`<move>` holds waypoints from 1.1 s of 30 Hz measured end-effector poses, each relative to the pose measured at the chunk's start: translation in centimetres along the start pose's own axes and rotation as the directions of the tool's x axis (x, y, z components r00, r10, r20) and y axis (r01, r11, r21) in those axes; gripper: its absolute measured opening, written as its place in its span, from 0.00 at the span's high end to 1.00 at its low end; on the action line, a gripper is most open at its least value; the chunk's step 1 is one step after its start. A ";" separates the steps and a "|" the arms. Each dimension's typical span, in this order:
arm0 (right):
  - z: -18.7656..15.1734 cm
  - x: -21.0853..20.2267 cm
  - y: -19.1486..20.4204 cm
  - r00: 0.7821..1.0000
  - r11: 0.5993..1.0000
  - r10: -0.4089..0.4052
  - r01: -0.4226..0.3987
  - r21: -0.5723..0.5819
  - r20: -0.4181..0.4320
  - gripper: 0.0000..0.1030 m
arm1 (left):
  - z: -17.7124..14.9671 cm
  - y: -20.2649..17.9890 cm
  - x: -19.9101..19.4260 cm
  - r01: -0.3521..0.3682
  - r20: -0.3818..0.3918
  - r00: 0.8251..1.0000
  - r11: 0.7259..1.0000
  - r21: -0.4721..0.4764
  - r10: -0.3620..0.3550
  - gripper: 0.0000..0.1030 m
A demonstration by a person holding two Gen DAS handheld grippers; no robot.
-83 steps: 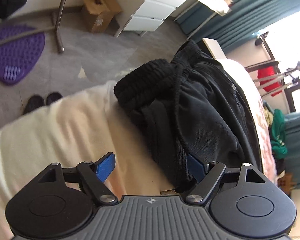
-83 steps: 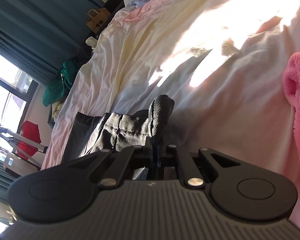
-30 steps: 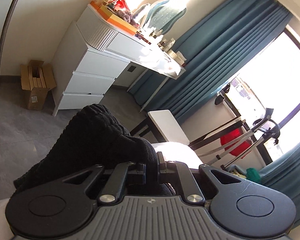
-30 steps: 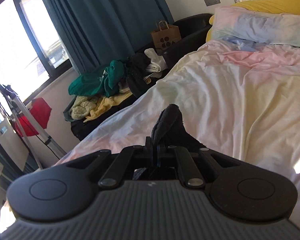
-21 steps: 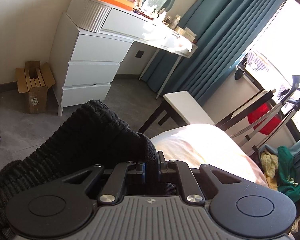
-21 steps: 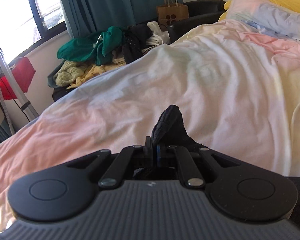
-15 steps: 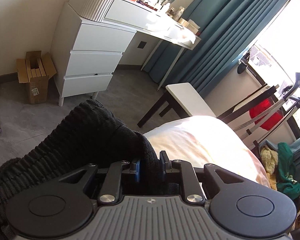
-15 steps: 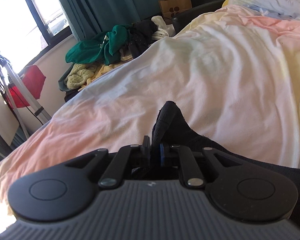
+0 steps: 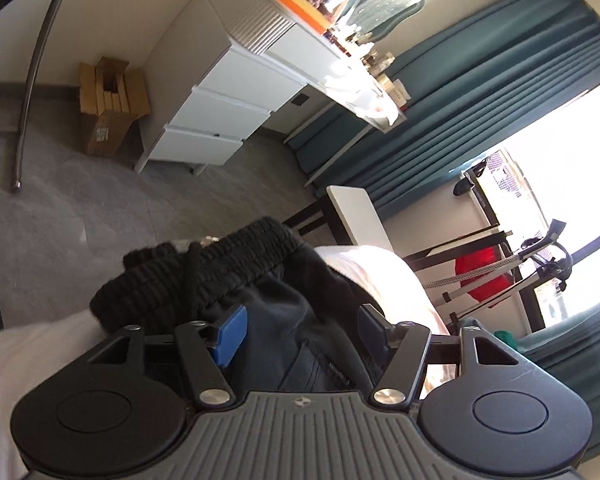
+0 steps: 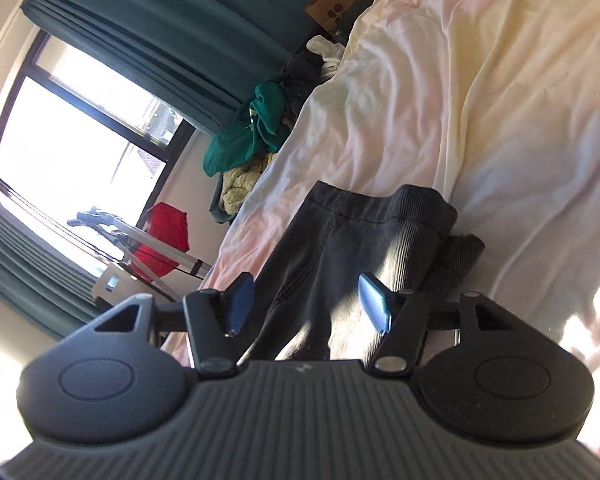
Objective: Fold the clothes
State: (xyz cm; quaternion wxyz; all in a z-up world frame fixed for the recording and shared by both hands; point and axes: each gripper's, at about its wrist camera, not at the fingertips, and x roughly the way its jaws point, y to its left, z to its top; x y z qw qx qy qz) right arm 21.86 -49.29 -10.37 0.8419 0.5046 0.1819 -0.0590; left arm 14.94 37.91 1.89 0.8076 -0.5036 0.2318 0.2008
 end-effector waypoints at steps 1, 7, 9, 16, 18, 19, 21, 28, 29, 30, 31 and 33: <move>-0.3 -0.2 -0.2 0.999 1.000 0.017 -0.016 0.015 -0.040 0.41 | -0.5 0.9 -0.9 0.009 -0.006 1.000 1.000 -0.024 -0.009 0.29; -3.0 0.3 -1.0 0.979 0.999 -0.010 0.019 0.044 -0.206 0.40 | -7.5 8.2 -1.0 0.065 -0.074 0.993 0.956 -0.284 -0.090 0.29; -3.8 1.1 -1.6 0.973 0.997 -0.011 0.027 0.068 -0.232 0.40 | -8.5 8.6 -0.2 0.085 -0.108 0.986 0.944 -0.318 -0.125 0.31; -4.3 3.5 -3.3 0.986 0.990 0.006 0.017 0.140 -0.164 0.42 | -8.6 7.6 3.2 0.184 -0.114 0.972 0.968 -0.172 -0.205 0.23; -4.0 4.3 -3.3 0.991 0.990 -0.010 0.028 0.138 -0.132 0.42 | -8.3 8.0 4.6 0.182 -0.093 0.975 0.964 -0.195 -0.203 0.24; -4.0 4.7 -3.1 0.994 0.992 -0.019 0.032 0.121 -0.110 0.42 | -8.1 8.0 5.0 0.194 -0.075 0.975 0.961 -0.195 -0.211 0.24; -3.9 5.6 -2.8 0.998 0.996 -0.035 0.039 0.081 -0.061 0.43 | -7.6 7.9 5.5 0.209 -0.027 0.976 0.959 -0.189 -0.218 0.24; -3.2 7.0 -2.2 0.990 0.991 -0.131 0.130 0.024 0.043 0.76 | -7.6 8.0 7.0 0.169 0.090 0.984 0.963 -0.208 -0.154 0.45; -3.1 7.2 -2.1 0.988 0.989 -0.144 0.144 0.017 0.058 0.82 | -7.8 8.0 6.9 0.172 0.101 0.983 0.965 -0.196 -0.155 0.49; -3.0 7.4 -2.0 0.985 0.988 -0.158 0.157 0.010 0.073 0.86 | -7.9 8.0 6.9 0.175 0.108 0.982 0.967 -0.187 -0.157 0.56; -2.9 7.6 -2.0 0.981 0.985 -0.171 0.171 0.003 0.088 0.87 | -7.9 8.1 6.8 0.178 0.109 0.981 0.966 -0.186 -0.160 0.60; -2.8 7.1 -1.4 0.978 0.984 -0.175 0.177 -0.013 0.110 0.91 | -7.8 8.3 6.4 0.189 0.108 0.979 0.963 -0.191 -0.170 0.69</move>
